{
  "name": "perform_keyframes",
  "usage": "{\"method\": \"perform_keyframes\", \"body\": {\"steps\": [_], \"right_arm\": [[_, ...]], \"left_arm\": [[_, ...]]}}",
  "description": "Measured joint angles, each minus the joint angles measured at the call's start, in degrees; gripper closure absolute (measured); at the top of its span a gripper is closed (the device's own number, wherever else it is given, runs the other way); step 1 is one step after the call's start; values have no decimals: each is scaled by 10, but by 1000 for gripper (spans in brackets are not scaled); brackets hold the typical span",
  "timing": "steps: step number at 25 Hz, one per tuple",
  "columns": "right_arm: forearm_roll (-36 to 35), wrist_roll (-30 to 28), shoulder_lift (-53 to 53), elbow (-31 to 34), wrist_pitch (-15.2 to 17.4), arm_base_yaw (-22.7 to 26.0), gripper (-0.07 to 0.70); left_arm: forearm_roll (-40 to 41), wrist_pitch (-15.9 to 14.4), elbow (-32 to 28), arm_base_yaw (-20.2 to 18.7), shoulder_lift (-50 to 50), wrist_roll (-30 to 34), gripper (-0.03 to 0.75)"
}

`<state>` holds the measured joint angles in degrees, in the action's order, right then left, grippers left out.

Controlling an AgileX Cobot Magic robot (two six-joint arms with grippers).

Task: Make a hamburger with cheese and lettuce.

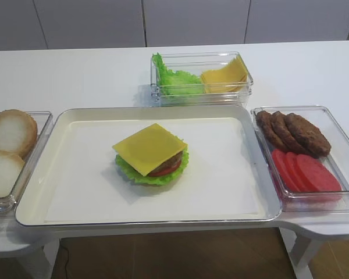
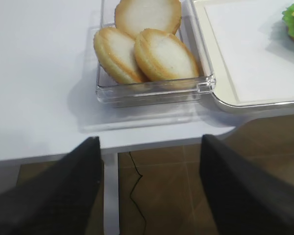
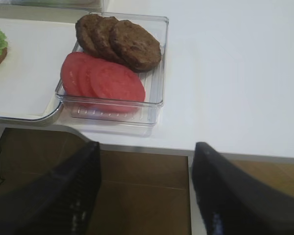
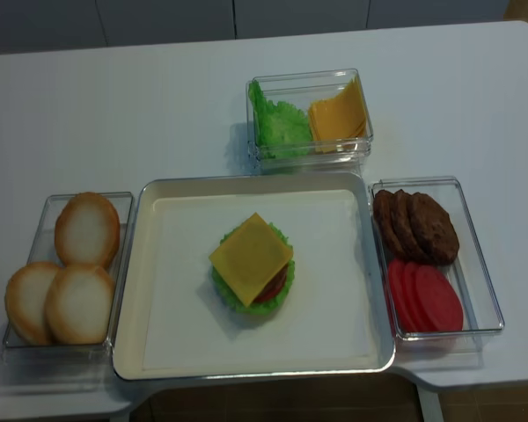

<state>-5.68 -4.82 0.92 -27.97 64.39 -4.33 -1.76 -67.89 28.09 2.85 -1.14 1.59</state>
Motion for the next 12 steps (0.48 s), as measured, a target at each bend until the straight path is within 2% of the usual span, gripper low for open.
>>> {"method": "perform_keyframes", "body": {"steps": [12], "right_arm": [[-1, 0, 0, 0, 0, 0, 185]], "left_arm": [[0, 0, 0, 0, 0, 0, 247]]}}
